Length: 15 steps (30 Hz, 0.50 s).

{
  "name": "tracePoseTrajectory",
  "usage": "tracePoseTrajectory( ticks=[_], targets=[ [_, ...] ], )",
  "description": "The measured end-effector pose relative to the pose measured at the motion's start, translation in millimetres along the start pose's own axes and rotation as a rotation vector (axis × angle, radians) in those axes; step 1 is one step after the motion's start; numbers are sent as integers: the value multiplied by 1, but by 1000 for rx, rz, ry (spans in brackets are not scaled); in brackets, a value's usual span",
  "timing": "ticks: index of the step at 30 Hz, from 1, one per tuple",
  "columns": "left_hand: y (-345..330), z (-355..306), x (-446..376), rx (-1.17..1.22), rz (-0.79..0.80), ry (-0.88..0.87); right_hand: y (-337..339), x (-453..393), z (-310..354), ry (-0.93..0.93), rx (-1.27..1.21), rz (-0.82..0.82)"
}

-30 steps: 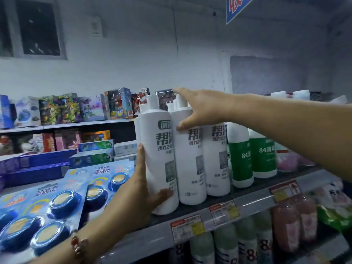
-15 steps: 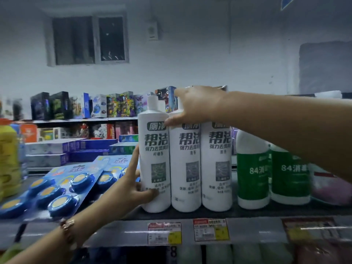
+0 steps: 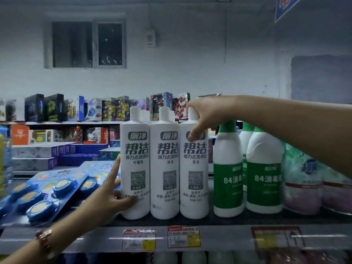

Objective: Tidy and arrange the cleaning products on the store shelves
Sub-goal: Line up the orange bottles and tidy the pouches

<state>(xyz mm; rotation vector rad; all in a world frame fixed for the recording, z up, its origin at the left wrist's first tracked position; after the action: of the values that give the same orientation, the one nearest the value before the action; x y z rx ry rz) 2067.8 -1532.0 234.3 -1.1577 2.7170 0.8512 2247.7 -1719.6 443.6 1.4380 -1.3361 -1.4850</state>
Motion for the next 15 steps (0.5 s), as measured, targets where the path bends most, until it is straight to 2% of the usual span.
tracePoseTrajectory(
  ticks=[4, 6, 8, 10, 12, 15],
  targets=[
    [-2, -12, 16, -31, 22, 18, -4, 1, 3, -15, 32, -12],
    [7, -30, 27, -227, -139, -58, -4, 3, 4, 2, 64, -23],
    [13, -55, 33, -451, -365, -230, 1, 15, 3, 45, 86, -61],
    [3, -90, 40, -608, -449, -373, 12, 34, -6, 59, 59, -133],
    [-21, -131, 44, -779, -427, -460, 23, 58, -27, 10, 73, -170],
    [-63, -189, 43, -991, -348, -510, 25, 92, -71, -111, 124, -112]
  ],
)
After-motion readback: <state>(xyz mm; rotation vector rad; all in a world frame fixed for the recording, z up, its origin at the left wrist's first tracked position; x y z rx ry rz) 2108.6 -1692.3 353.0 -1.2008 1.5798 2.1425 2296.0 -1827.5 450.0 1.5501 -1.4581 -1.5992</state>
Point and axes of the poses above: each hand's wrist, its own x-axis away from the middle knuckle, its own y-axis out of the back of the hand, z = x × y, the point moved 6 cm from there along -x, towards the middle knuckle, and after that the axes turned 13 degrees about y, right-handed, at the moved point
